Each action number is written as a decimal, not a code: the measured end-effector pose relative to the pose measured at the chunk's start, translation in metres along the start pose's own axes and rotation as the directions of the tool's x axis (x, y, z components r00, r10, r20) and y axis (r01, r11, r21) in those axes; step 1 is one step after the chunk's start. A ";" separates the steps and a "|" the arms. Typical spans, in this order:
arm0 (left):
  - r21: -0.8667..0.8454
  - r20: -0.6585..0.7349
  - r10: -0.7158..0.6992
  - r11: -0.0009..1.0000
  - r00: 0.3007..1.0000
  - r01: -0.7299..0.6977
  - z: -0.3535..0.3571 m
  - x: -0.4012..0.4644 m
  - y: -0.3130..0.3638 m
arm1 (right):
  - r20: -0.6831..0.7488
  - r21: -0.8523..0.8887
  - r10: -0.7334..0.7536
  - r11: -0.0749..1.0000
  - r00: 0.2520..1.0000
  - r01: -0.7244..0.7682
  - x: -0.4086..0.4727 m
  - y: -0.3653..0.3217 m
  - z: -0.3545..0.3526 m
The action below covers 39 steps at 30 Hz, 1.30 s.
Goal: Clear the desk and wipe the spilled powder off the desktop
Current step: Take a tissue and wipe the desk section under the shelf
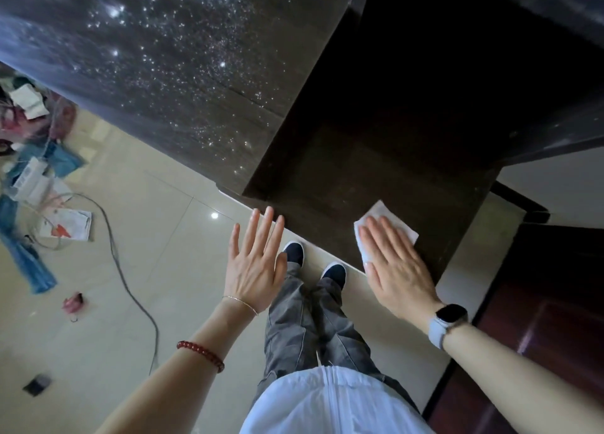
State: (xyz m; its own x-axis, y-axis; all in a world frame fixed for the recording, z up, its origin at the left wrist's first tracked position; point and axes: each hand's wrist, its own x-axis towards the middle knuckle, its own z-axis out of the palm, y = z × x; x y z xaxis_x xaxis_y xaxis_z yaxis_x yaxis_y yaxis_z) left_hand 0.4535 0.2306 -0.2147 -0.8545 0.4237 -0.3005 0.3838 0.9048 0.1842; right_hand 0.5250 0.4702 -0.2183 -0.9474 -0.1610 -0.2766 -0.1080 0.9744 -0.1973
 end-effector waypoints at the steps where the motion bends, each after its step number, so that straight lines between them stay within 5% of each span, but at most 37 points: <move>1: 0.009 0.016 0.003 1.000 1.000 -0.003 0.001 0.002 0.003 | -0.023 0.025 0.119 0.993 0.993 -0.119 0.000 0.002 -0.001; 5: 0.005 0.058 -0.020 1.000 0.998 0.020 0.009 0.004 0.003 | -0.116 0.190 0.529 0.843 0.841 -0.504 0.059 -0.023 -0.006; 12: 0.039 0.088 -0.003 0.999 0.996 0.000 -0.003 0.005 -0.004 | -0.078 0.080 0.092 0.993 0.993 -0.085 0.069 -0.062 0.002; 17: 0.063 0.054 -0.058 0.997 0.997 0.054 -0.002 0.005 0.015 | -0.069 0.129 0.336 0.937 0.940 -0.325 -0.014 0.004 0.005; 25: 0.031 0.013 0.115 0.993 0.993 -0.116 -0.006 0.036 0.065 | -0.030 0.336 0.723 0.658 0.691 -0.674 0.040 0.080 -0.030; 27: 0.024 0.053 0.104 0.994 0.993 -0.105 -0.005 0.042 0.072 | -0.020 0.357 0.721 0.652 0.693 -0.668 0.029 0.064 -0.024; 33: 0.077 0.033 0.127 0.989 0.991 -0.129 0.000 0.043 0.067 | 0.007 0.272 0.412 0.876 0.911 -0.398 -0.050 0.012 0.002; 39: 0.081 0.013 0.108 0.991 0.994 -0.108 0.001 0.043 0.070 | -0.054 0.247 0.643 0.750 0.764 -0.614 0.011 0.076 -0.031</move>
State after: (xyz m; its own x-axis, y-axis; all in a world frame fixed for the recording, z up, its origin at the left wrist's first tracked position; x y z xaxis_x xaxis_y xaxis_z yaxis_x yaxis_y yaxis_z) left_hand 0.4437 0.3124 -0.2156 -0.8038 0.5191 -0.2906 0.5011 0.8541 0.1394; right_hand 0.4973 0.5474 -0.2069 -0.8092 0.5122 -0.2877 0.5751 0.7906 -0.2102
